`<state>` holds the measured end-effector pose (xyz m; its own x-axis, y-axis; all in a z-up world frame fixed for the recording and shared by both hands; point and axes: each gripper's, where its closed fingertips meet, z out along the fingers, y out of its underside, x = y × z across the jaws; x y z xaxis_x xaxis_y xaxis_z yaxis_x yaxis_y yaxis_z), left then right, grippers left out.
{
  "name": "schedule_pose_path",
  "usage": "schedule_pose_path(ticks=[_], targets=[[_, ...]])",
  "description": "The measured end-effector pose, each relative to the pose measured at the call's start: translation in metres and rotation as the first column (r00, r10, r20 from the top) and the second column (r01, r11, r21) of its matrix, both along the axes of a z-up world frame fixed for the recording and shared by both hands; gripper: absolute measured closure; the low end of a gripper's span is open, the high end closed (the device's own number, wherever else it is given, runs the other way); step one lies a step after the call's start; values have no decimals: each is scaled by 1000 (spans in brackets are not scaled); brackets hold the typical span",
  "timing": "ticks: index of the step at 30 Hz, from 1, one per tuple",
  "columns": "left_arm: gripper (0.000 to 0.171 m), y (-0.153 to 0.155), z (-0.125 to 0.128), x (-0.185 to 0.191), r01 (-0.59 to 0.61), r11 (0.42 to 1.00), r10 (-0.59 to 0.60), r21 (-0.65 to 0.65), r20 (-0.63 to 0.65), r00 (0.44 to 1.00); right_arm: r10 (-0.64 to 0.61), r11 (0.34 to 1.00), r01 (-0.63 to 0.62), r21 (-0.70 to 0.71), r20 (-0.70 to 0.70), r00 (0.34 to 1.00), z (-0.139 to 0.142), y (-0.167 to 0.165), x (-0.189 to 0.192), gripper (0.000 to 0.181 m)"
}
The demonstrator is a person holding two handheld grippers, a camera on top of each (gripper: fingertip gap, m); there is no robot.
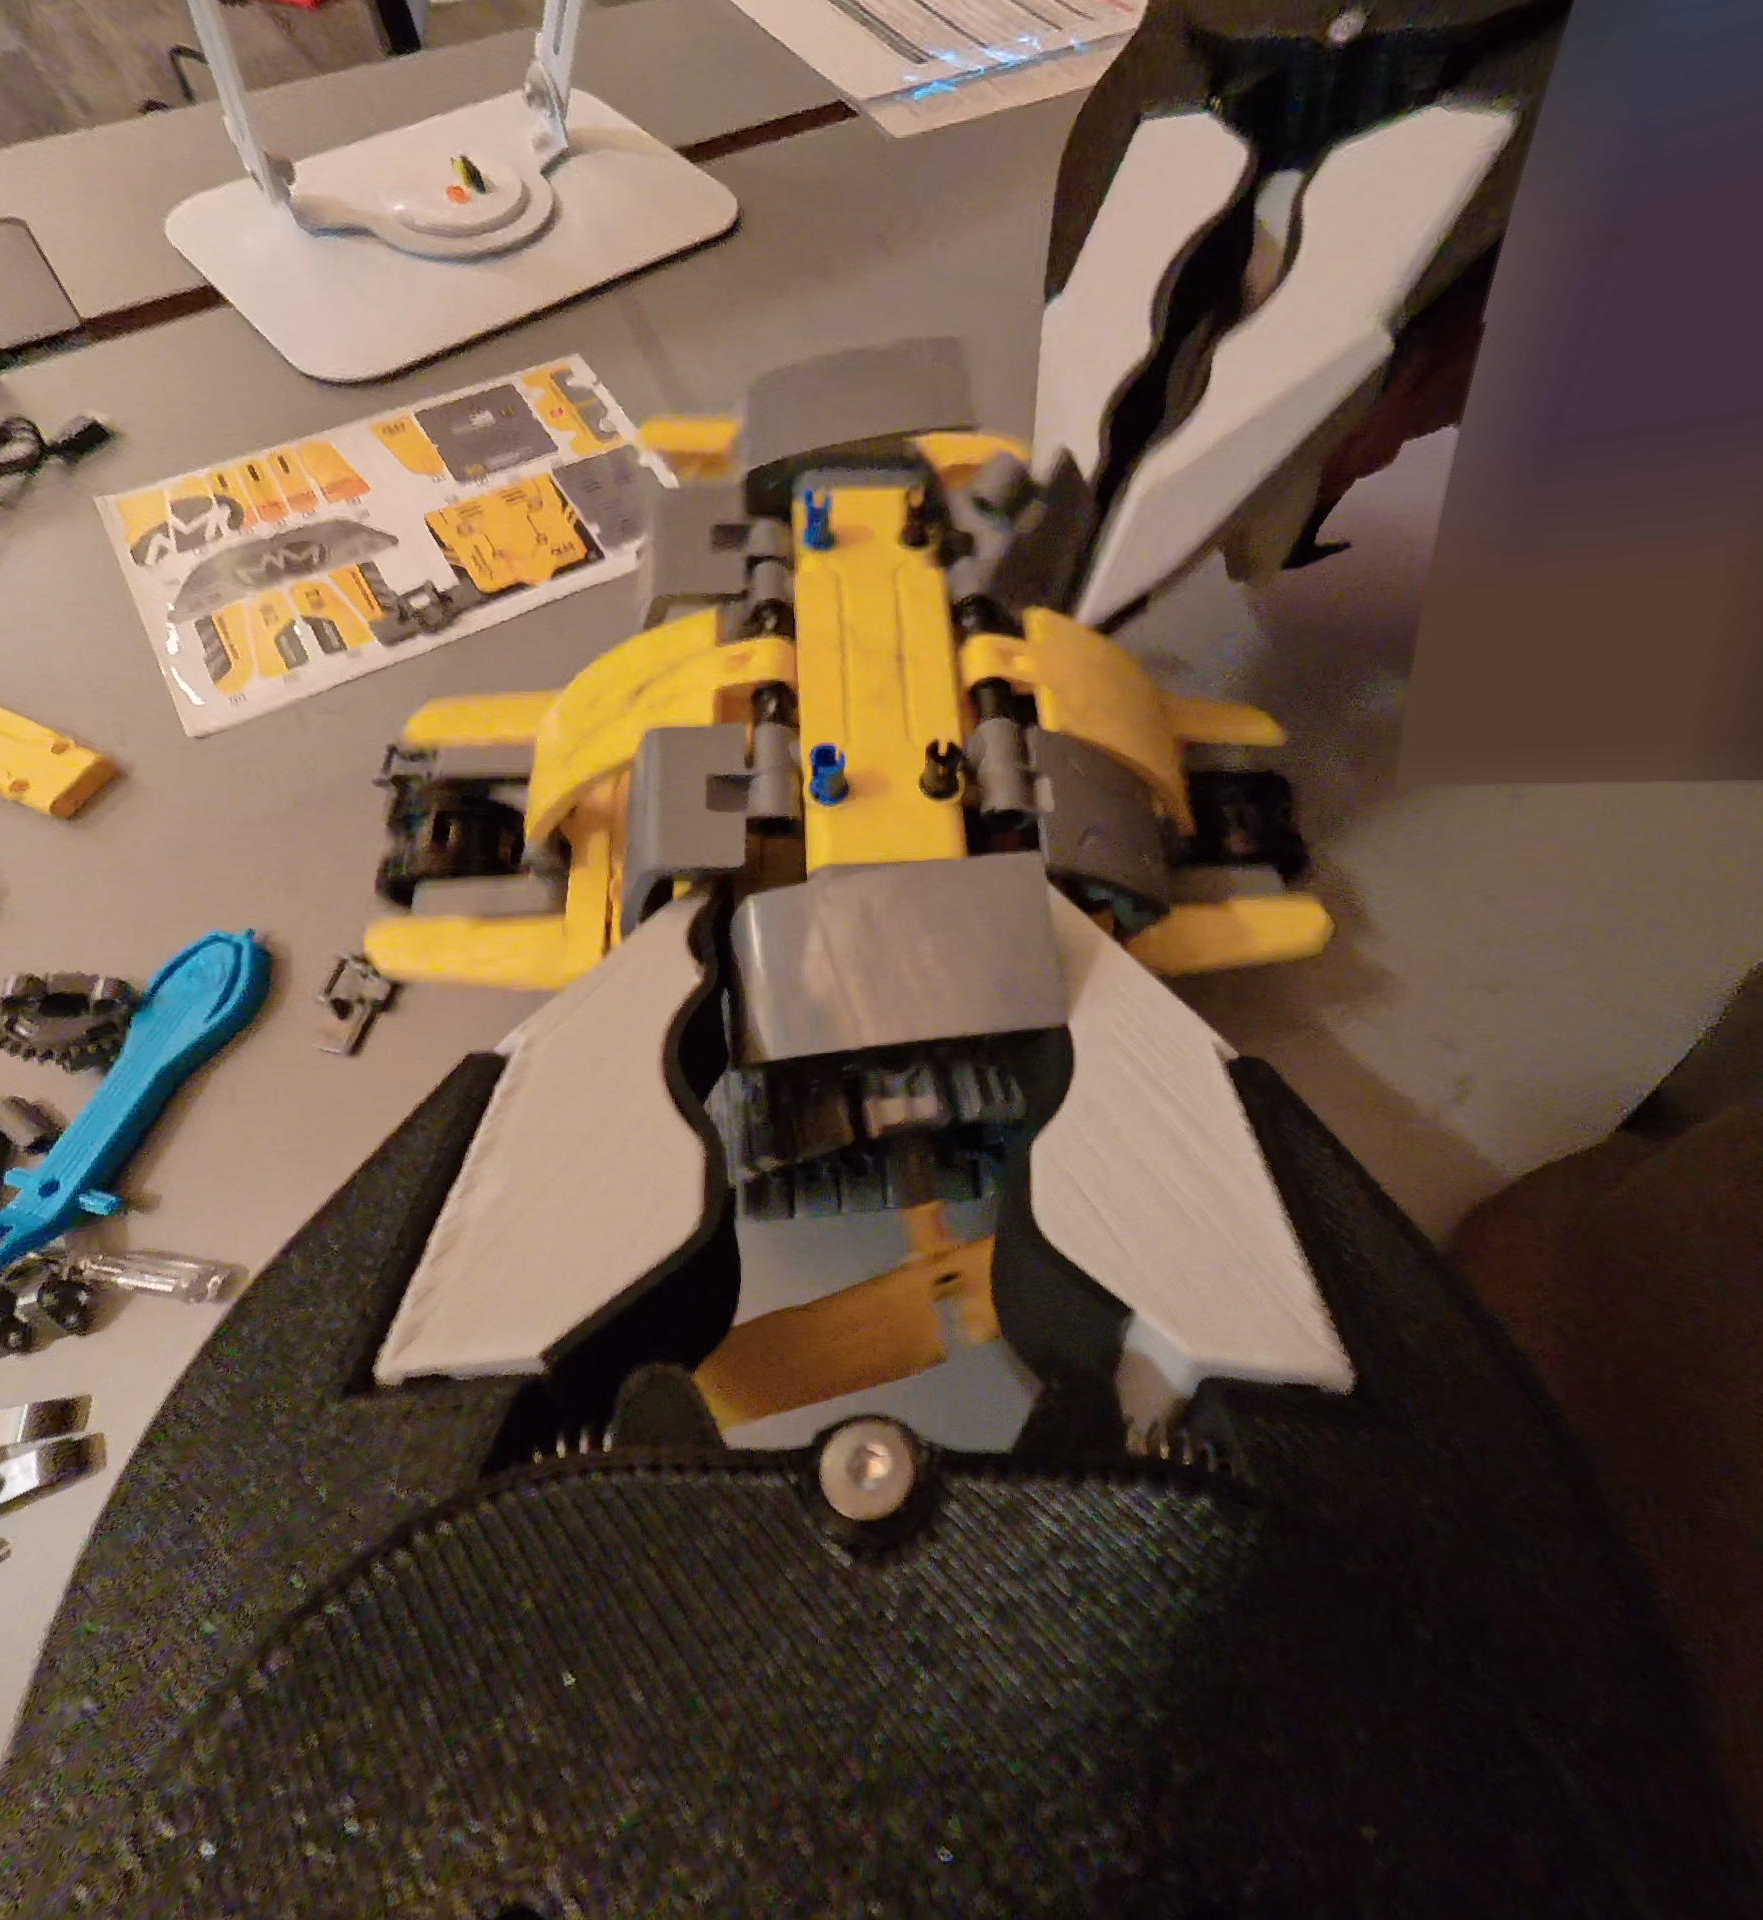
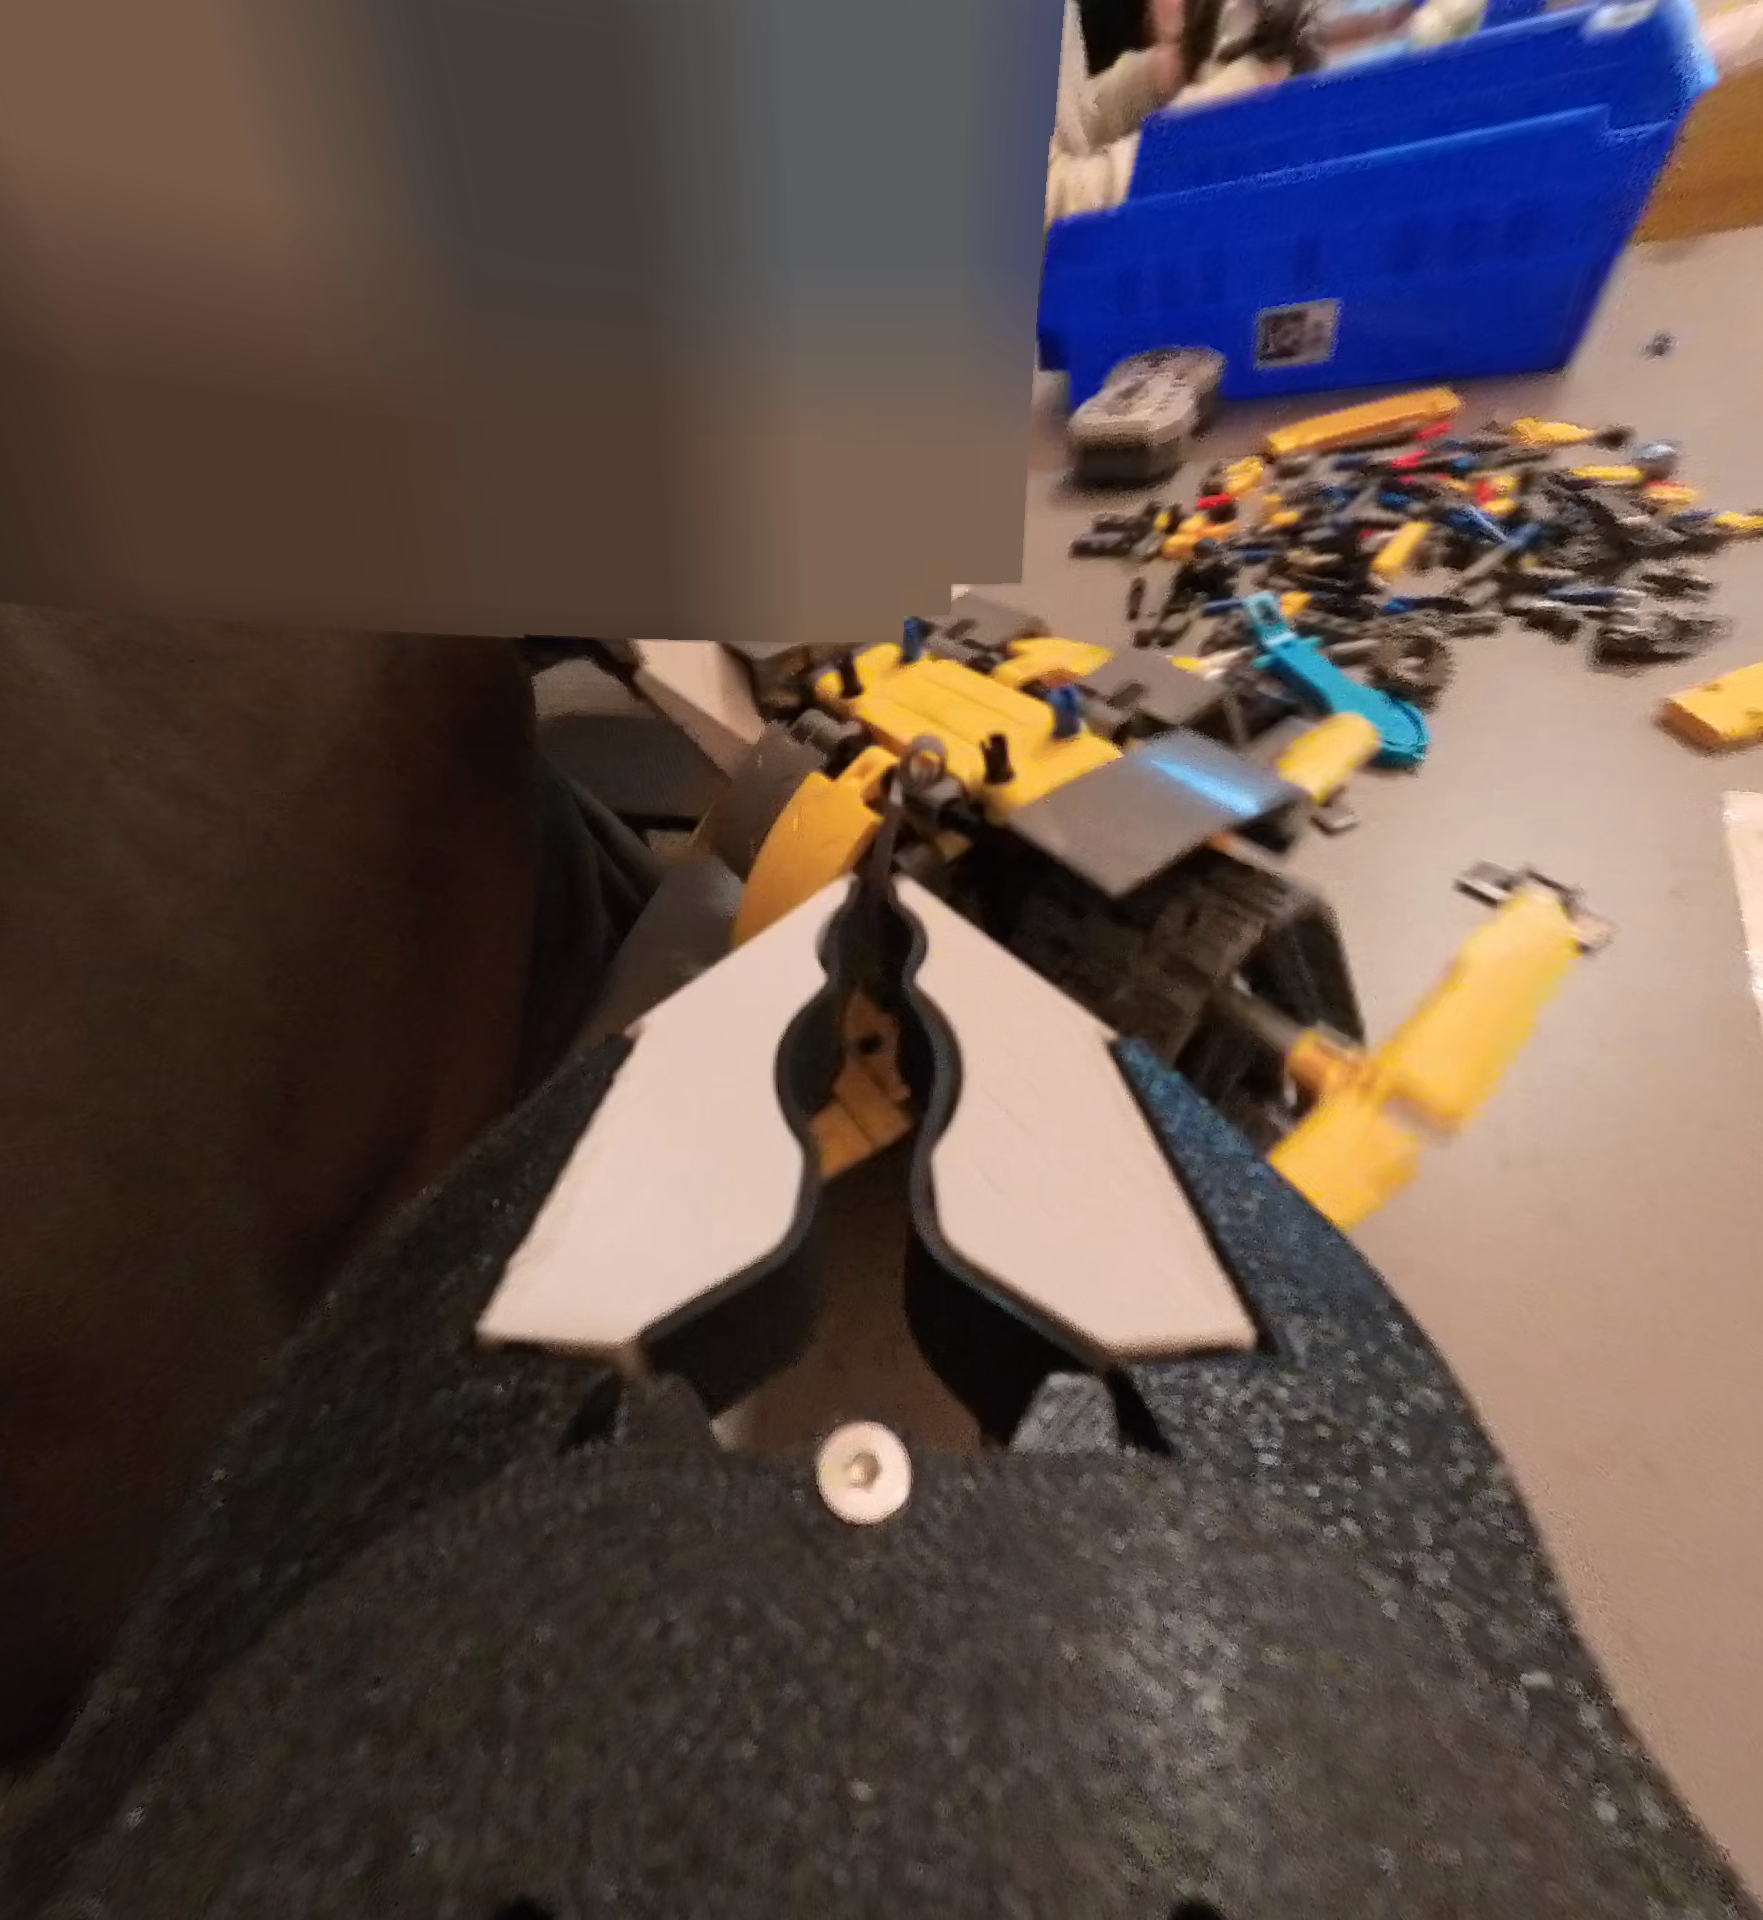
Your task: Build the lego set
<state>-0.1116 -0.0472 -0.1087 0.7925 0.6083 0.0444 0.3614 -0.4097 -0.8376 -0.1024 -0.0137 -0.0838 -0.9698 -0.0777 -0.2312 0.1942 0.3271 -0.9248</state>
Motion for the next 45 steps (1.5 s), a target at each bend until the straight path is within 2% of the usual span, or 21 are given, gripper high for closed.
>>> schedule_pose_path(ticks=[4, 6, 12, 16, 19, 20, 22, 24, 27, 28, 29, 37, 45], targets=[[122, 1, -2, -7, -12, 1000, 13, -27, 9, 1000, -62, 986, 81, 149, -130, 990, -11, 2, -10, 181], [122, 1, -2, -8, 1, 1000, -1, -30, 3, 1000, -75, 984, 92, 153, -113, 991, -11, 3, -12, 181], [120, 2, -1, -12, 38, 999, -38, -19, 10, 999, -134, 990, 133, 45, 25, 991, -5, 11, -18, 179], [121, 1, 0, -15, 66, 998, -66, -7, 12, 998, -219, 969, 230, -93, 110, 969, 15, 29, -30, 181], [121, 1, 1, -15, 111, 994, -111, 21, 26, 993, -305, 943, 315, -108, 100, 947, 16, 45, -36, 181], [122, 2, 1, -15, 128, 991, -129, 29, 31, 991, -321, 938, 330, -106, 92, 943, 14, 46, -35, 178], [122, 2, 1, -18, 150, 988, -152, 42, 43, 988, -338, 935, 344, -88, 69, 938, 8, 41, -32, 149], [122, 3, 1, -20, 175, 984, -177, 38, 45, 983, -343, 936, 345, -70, 30, 939, 2, 33, -32, 145], [122, 3, 0, -23, 224, 974, -225, 35, 43, 973, -320, 945, 319, -73, -6, 947, -2, 22, -32, 158], [122, 3, 0, -25, 238, 971, -239, 37, 47, 970, -320, 944, 319, -86, 3, 947, 0, 21, -34, 172], [122, 3, 0, -27, 254, 966, -256, 42, 52, 965, -339, 935, 339, -101, 16, 941, 3, 23, -38, 179], [121, 9, 0, -30, 341, 935, -349, 95, 96, 932, -322, 905, 381, -189, 282, 904, 9, 33, -35, 180], [121, 8, -1, -31, 341, 935, -350, 100, 100, 931, -341, 855, 451, -256, 377, 861, 9, 55, -37, 180]])
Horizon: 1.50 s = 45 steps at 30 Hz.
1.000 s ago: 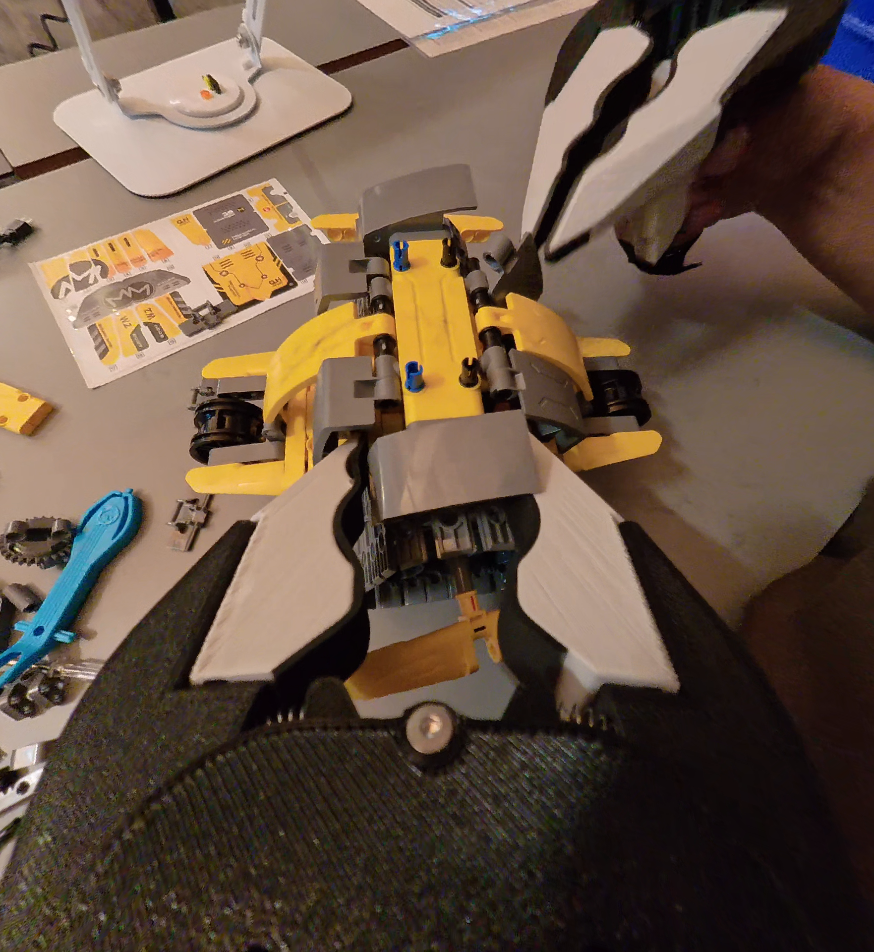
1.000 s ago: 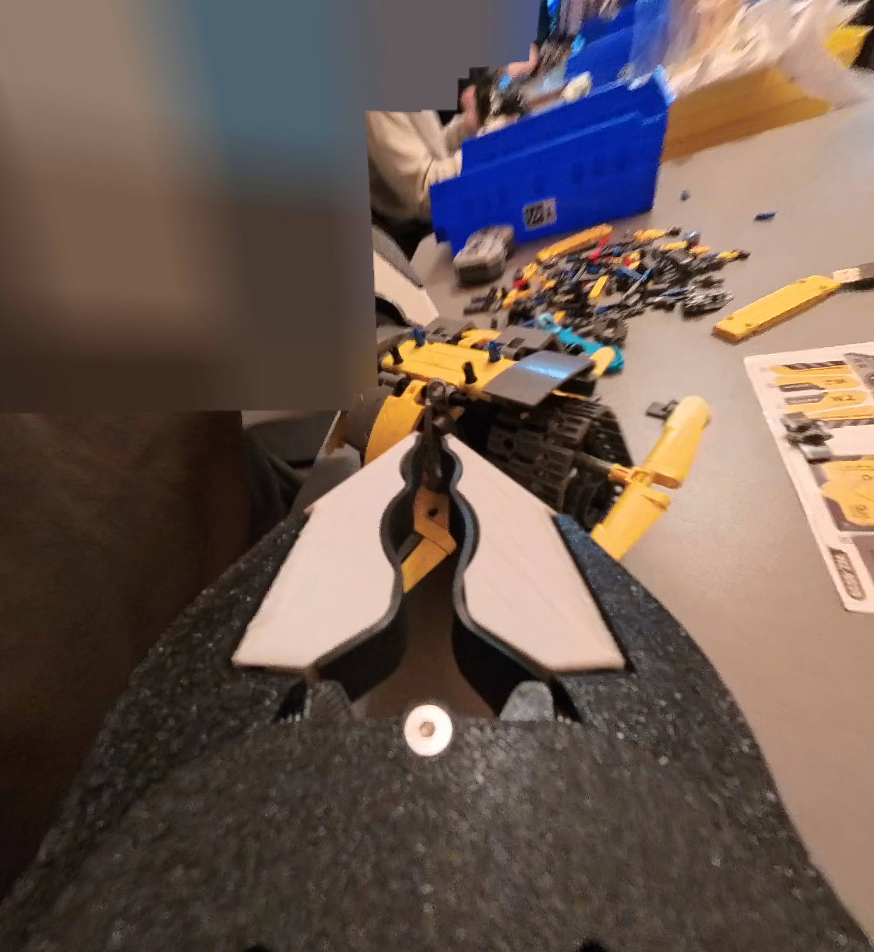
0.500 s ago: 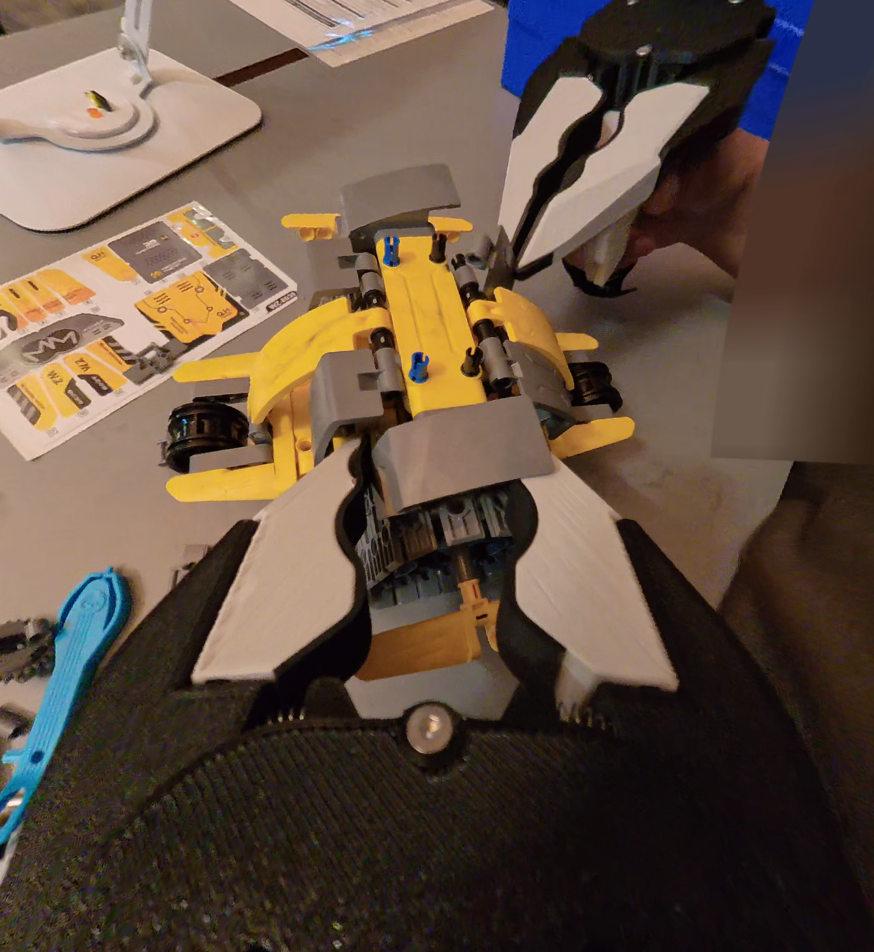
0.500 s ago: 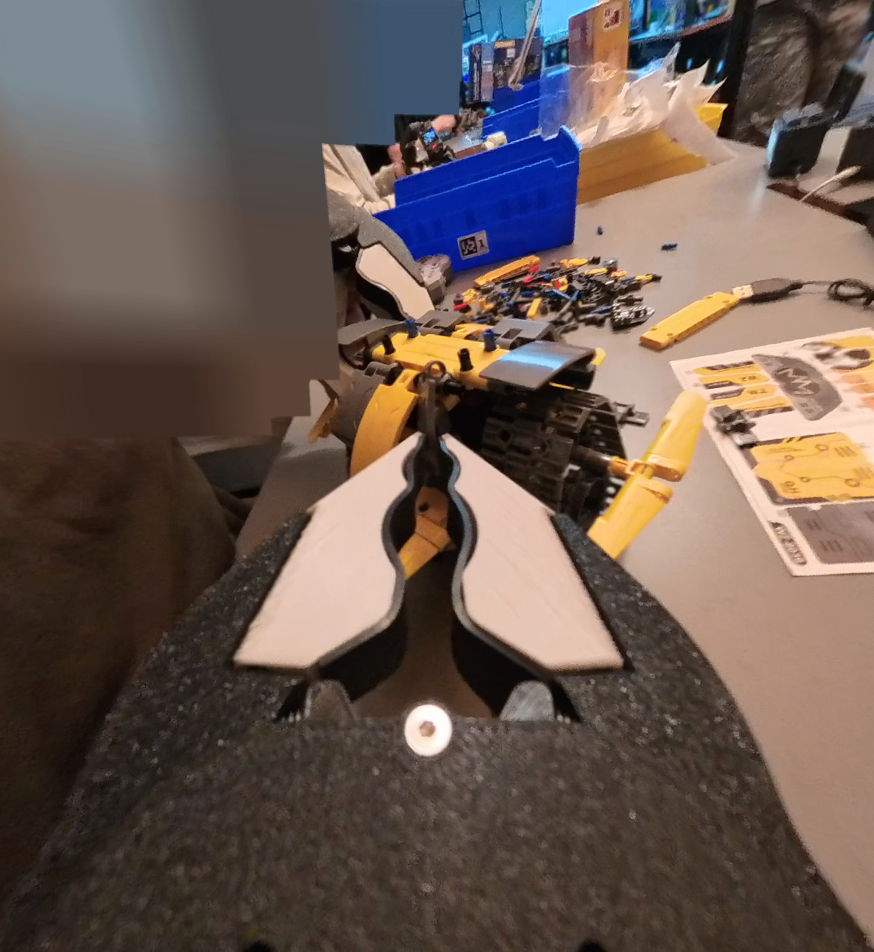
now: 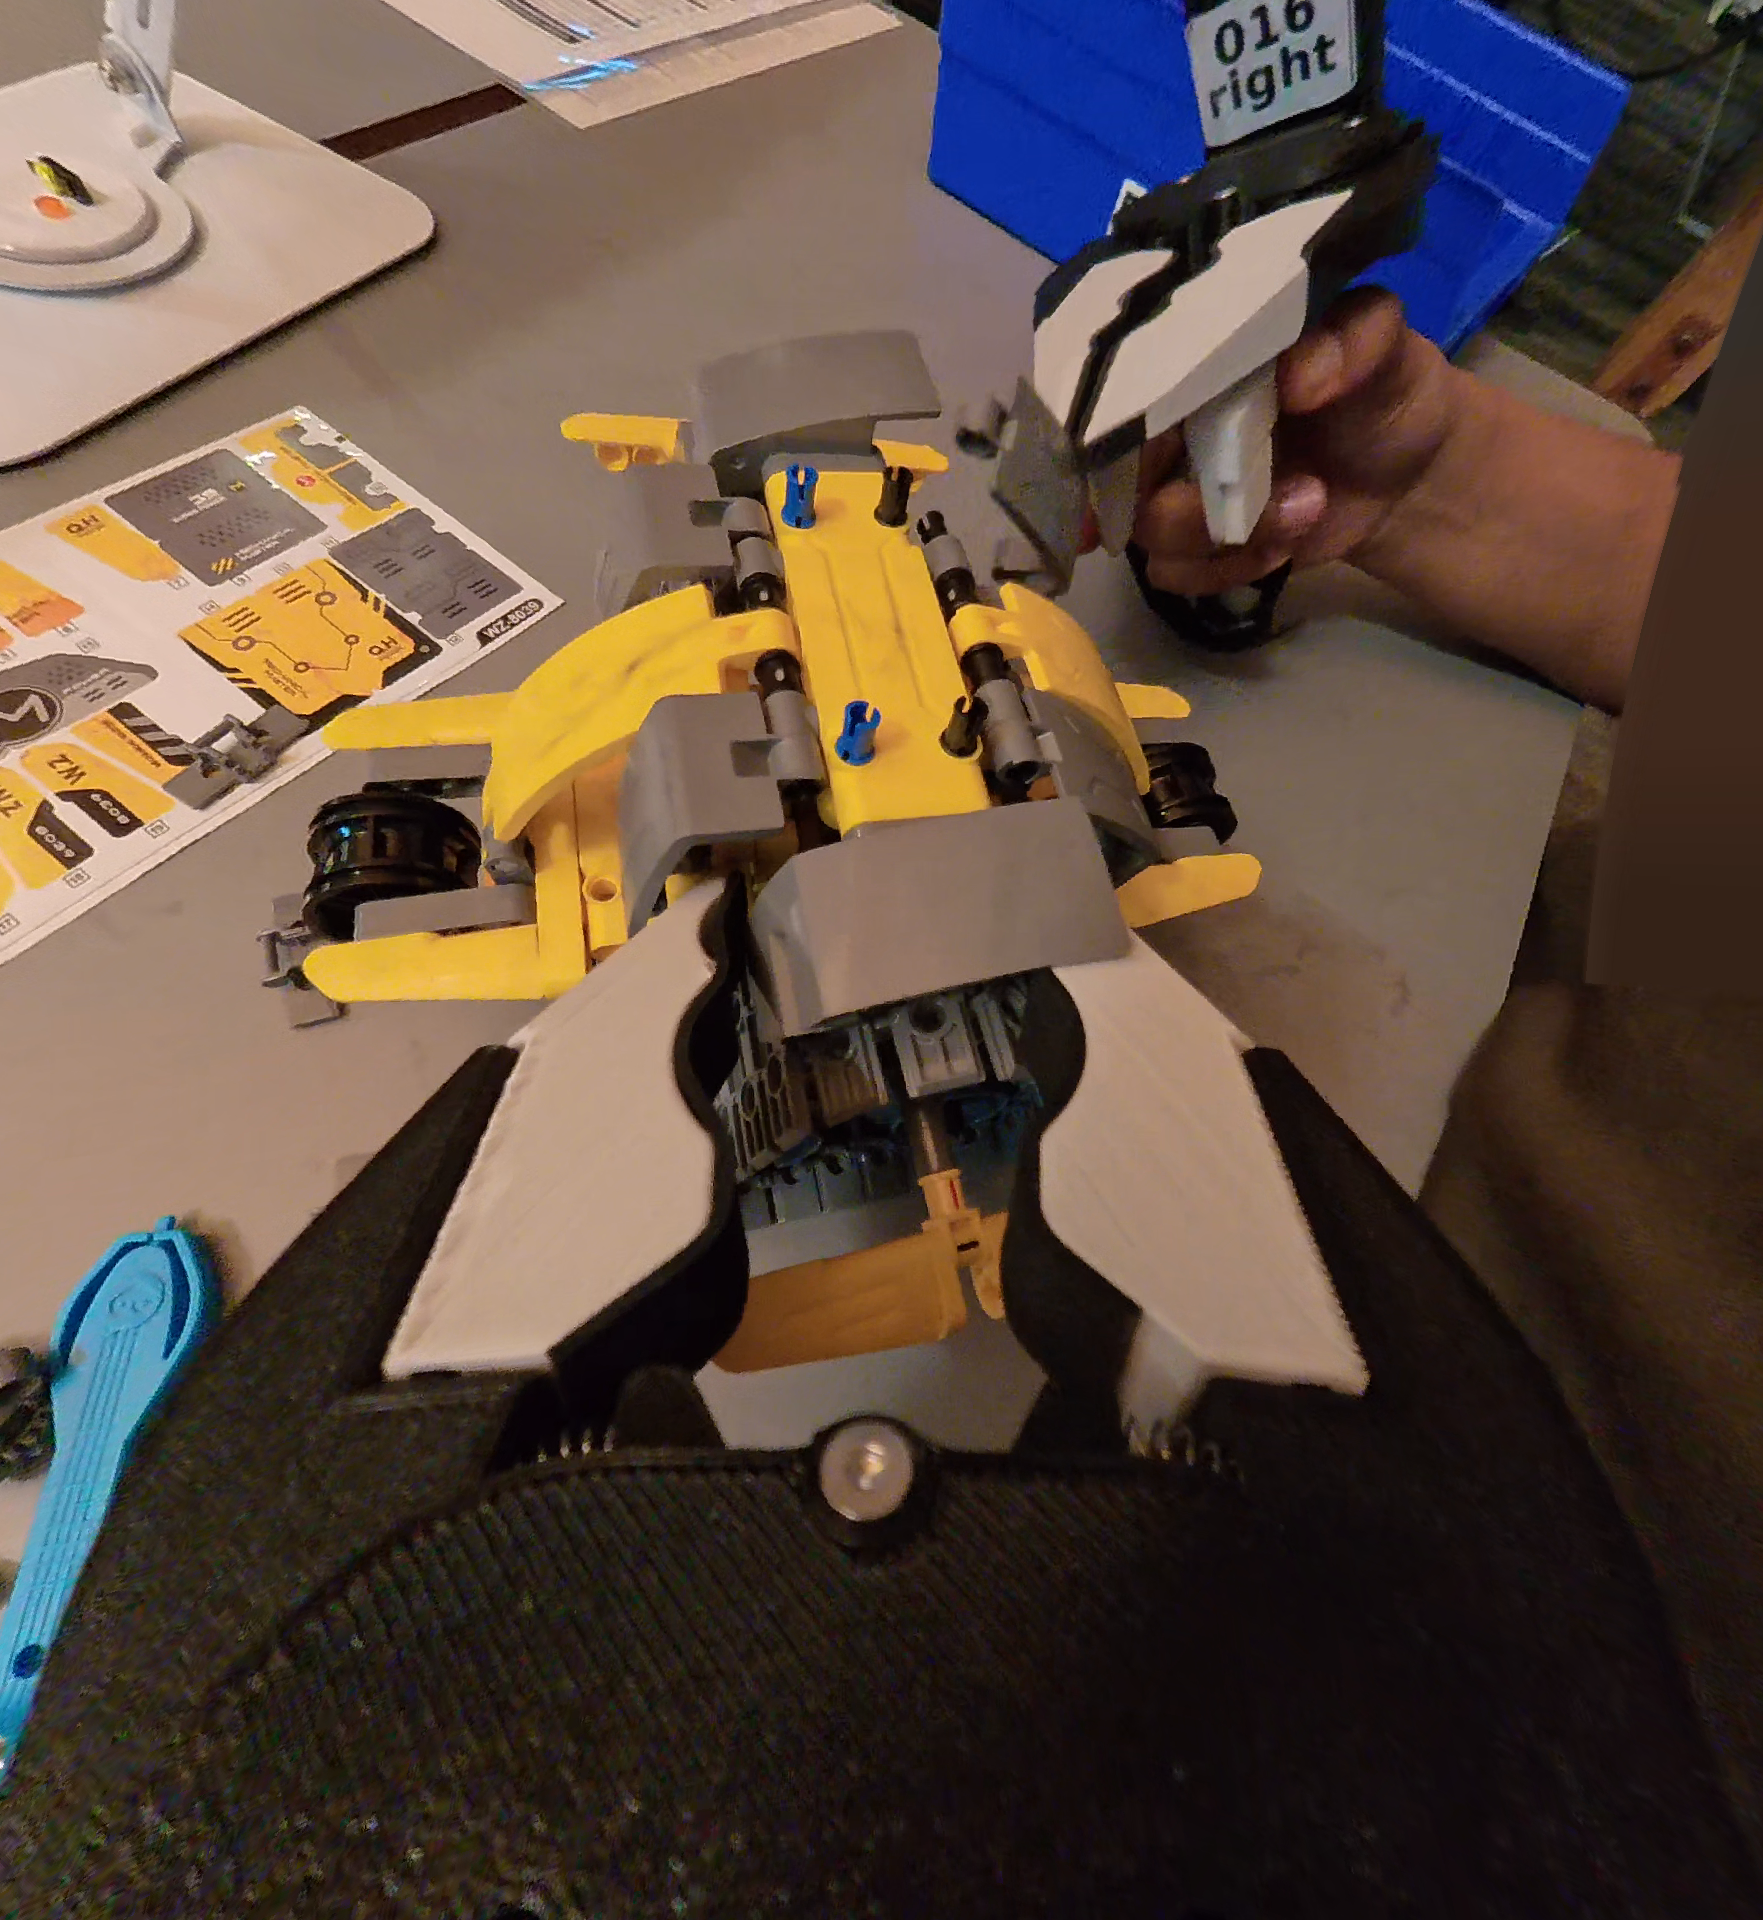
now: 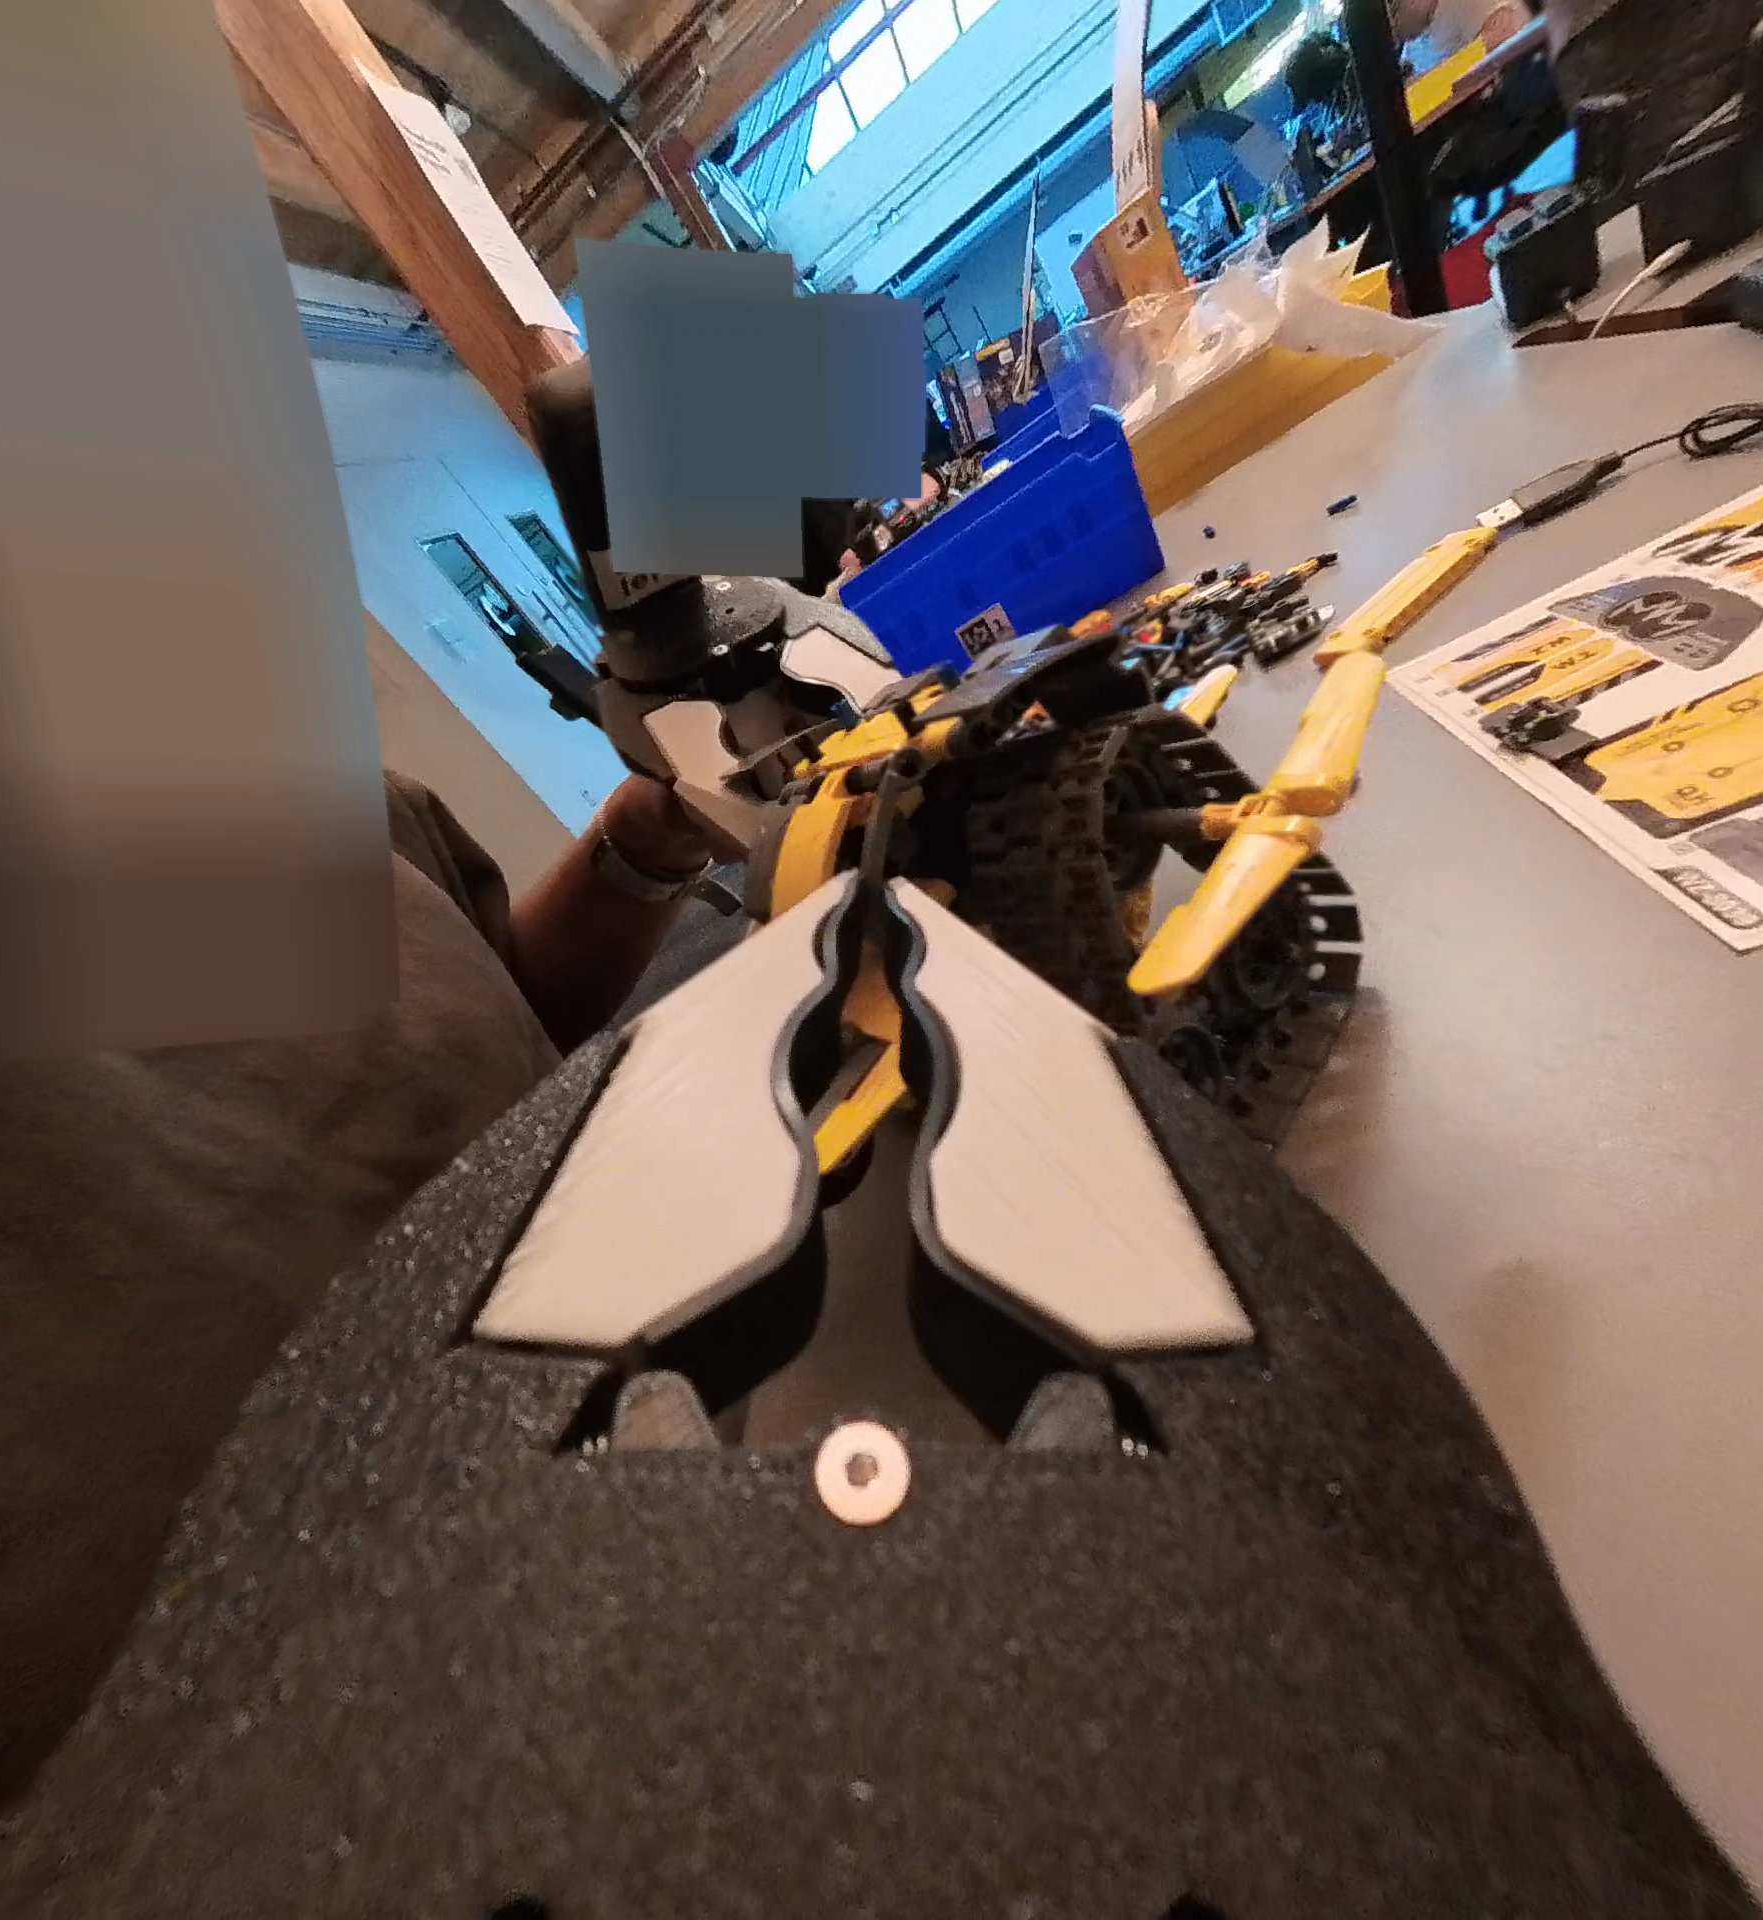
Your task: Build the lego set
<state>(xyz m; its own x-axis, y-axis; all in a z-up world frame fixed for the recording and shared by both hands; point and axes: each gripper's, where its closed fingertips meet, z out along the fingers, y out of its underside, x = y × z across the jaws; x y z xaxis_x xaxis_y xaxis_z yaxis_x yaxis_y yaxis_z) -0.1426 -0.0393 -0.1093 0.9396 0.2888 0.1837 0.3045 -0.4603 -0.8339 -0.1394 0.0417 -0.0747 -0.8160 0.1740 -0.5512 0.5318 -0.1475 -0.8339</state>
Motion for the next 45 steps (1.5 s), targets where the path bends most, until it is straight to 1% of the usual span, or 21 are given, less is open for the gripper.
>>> schedule_pose_path(ticks=[2, 4, 5, 7, 8, 12, 14, 16, 18, 21, 24, 25, 27, 28, 29, 30, 33, 36, 38, 42, 45], targets=[[121, 0, 0, 0, 3, 1000, -3, 3, 2, 1000, -2, 1000, 2, 14, -17, 1000, 2, 2, 4, 181], [121, 0, 0, 0, 6, 1000, -6, 0, 2, 1000, -12, 998, 11, 59, 19, 1000, -3, 4, 6, 181], [121, 0, 0, 0, 9, 1000, -9, -1, 0, 1000, -17, 996, 8, 91, 93, 996, -11, 6, 7, 181], [121, 0, 0, 0, 15, 1000, -15, -4, -3, 1000, -20, 991, -16, 132, 261, 965, -28, 11, 12, 181], [121, 0, 0, 0, 17, 1000, -17, -5, -4, 1000, -21, 989, -25, 143, 314, 949, -35, 14, 16, 180], [121, 0, 0, -1, 22, 1000, -22, -9, -10, 1000, -148, 959, 44, 281, 362, 921, -67, 37, 18, 181], [121, 0, 0, -1, 23, 1000, -23, -9, -11, 1000, -233, 923, 89, 374, 361, 903, -86, 51, 15, 180], [121, 0, 0, -1, 24, 1000, -24, -9, -14, 1000, -319, 887, 154, 436, 335, 887, -98, 66, 7, 179], [121, 0, 0, -1, 22, 1000, -22, -9, -15, 1000, -380, 864, 218, 453, 305, 873, -99, 76, -1, 179], [121, 0, 0, -1, 15, 1000, -15, -7, -20, 1000, -468, 786, 323, 528, 166, 868, -99, 93, -10, 166], [121, 0, 0, -1, 11, 1000, -11, -7, -24, 1000, -419, 778, 369, 508, -18, 908, -74, 88, -3, 156], [121, 0, 0, -1, 12, 1000, -13, -7, -24, 1000, -396, 751, 384, 537, -99, 913, -71, 87, -1, 154], [121, 0, 0, -1, 19, 1000, -19, -4, -19, 1000, -355, 643, 418, 642, -235, 905, -76, 93, 0, 147], [121, 0, 0, -1, 21, 1000, -21, -1, -17, 1000, -335, 591, 424, 686, -269, 903, -81, 96, -2, 144], [121, 0, 0, -1, 22, 1000, -22, 2, -15, 1000, -327, 552, 422, 719, -279, 903, -86, 100, -4, 142], [121, 0, 0, -1, 22, 1000, -22, 3, -15, 1000, -323, 540, 412, 734, -272, 907, -90, 102, -7, 139], [120, 0, 0, -1, 12, 1000, -11, 6, -19, 1000, -333, 553, 394, 734, -239, 912, -96, 101, -16, 139], [120, 0, 0, -1, -3, 1000, 3, 7, -28, 1000, -365, 508, 408, 759, -238, 900, -106, 106, -25, 135], [116, 0, -1, 0, -6, 1000, 6, 6, -29, 1000, -360, 497, 412, 764, -251, 899, -109, 105, -27, 135], [109, -5, -2, 1, -21, 1000, 21, -7, -39, 999, -370, 459, 418, 784, -259, 892, -116, 109, -27, 155], [106, -8, 1, 2, -42, 999, 42, 2, -48, 998, -386, 460, 429, 778, -260, 885, -114, 110, -26, 158]])
